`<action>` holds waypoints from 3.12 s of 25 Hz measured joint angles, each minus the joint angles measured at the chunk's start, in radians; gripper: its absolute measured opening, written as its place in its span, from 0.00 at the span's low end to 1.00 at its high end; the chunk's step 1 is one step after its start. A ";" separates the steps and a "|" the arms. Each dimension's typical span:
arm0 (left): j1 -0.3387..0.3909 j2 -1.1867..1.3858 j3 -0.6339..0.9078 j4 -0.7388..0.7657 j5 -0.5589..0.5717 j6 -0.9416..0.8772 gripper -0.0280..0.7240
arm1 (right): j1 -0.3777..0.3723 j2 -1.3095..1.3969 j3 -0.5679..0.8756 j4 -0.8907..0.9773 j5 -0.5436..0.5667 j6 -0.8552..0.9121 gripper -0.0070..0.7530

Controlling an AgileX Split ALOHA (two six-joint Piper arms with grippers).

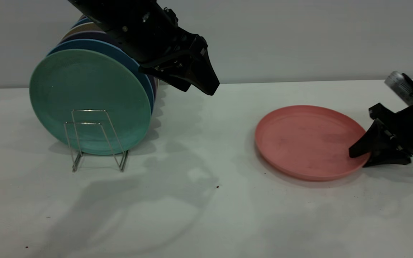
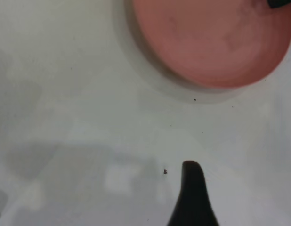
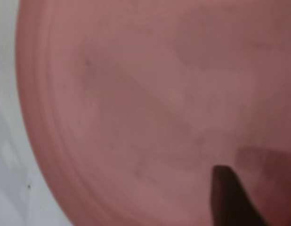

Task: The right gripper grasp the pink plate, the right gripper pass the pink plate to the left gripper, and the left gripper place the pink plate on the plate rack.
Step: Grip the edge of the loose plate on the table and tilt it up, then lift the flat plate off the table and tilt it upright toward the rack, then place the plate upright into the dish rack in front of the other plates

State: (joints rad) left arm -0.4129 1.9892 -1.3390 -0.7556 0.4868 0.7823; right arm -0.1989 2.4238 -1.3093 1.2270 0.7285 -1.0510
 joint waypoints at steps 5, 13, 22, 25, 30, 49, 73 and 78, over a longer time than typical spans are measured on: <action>0.000 0.000 -0.002 -0.001 -0.002 -0.029 0.82 | 0.002 0.005 0.000 0.067 0.080 -0.176 0.04; 0.000 0.004 -0.002 -0.020 -0.029 -0.116 0.82 | 0.005 0.005 0.000 0.195 0.285 -0.326 0.03; -0.024 0.099 -0.002 -0.184 -0.078 -0.084 0.81 | 0.087 0.004 0.000 0.198 0.323 -0.339 0.03; -0.029 0.121 -0.002 -0.198 -0.086 -0.081 0.74 | 0.097 0.004 0.000 0.198 0.340 -0.348 0.03; -0.032 0.126 -0.002 -0.207 -0.088 -0.078 0.31 | 0.101 0.004 0.000 0.198 0.344 -0.353 0.03; -0.030 0.028 -0.003 -0.063 -0.075 0.109 0.16 | 0.075 -0.253 0.001 0.166 0.367 -0.308 0.71; 0.309 -0.405 -0.004 0.671 0.179 0.703 0.16 | 0.012 -1.532 0.370 -0.568 0.502 0.397 0.44; 0.307 -0.344 -0.004 0.662 0.077 0.716 0.16 | 0.012 -1.764 0.597 -0.620 0.467 0.455 0.44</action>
State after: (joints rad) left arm -0.1057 1.6449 -1.3428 -0.0939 0.5642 1.4982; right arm -0.1869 0.6596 -0.7121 0.6074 1.1958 -0.5961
